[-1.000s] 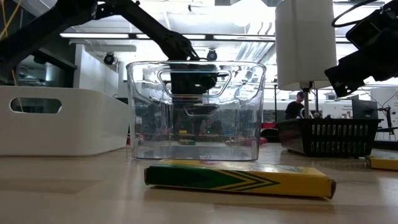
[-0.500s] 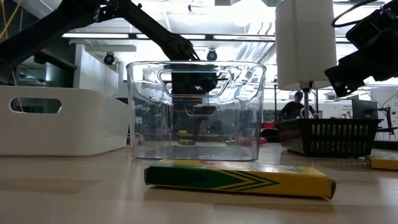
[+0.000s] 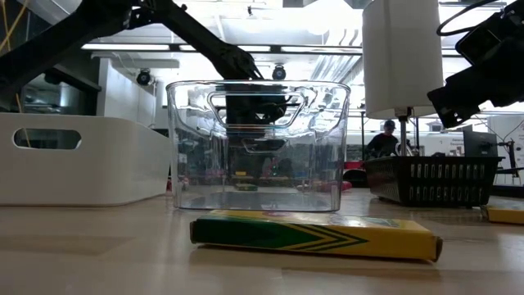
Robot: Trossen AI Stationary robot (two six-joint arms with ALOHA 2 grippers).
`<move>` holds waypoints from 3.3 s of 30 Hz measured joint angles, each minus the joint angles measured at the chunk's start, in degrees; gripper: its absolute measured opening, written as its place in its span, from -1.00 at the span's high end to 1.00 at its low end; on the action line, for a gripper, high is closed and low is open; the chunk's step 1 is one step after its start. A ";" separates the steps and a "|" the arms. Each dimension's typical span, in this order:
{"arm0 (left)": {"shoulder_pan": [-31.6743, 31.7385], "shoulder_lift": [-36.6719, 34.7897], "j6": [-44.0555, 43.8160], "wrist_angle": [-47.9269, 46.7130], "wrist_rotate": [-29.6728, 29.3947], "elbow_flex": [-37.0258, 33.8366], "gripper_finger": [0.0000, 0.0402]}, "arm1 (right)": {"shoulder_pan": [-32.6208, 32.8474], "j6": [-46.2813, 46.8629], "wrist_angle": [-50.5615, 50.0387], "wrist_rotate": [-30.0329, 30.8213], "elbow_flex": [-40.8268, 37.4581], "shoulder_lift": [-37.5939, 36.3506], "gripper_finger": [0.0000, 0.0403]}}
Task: Pick & Place School Supplies
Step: Put the crayon box into the white bin
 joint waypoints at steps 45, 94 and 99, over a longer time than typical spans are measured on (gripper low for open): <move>0.02 2.93 4.05 -2.52 2.12 3.10 -0.02 | 0.02 -0.02 -0.04 0.00 -0.01 -0.02 0.32; 0.38 3.58 1.86 -1.11 3.17 3.19 0.39 | 0.02 -0.02 -0.04 0.00 -0.02 -0.02 0.32; 0.37 3.58 1.82 -1.10 3.17 3.17 0.39 | 0.00 -0.01 -0.04 0.00 0.00 -0.02 0.32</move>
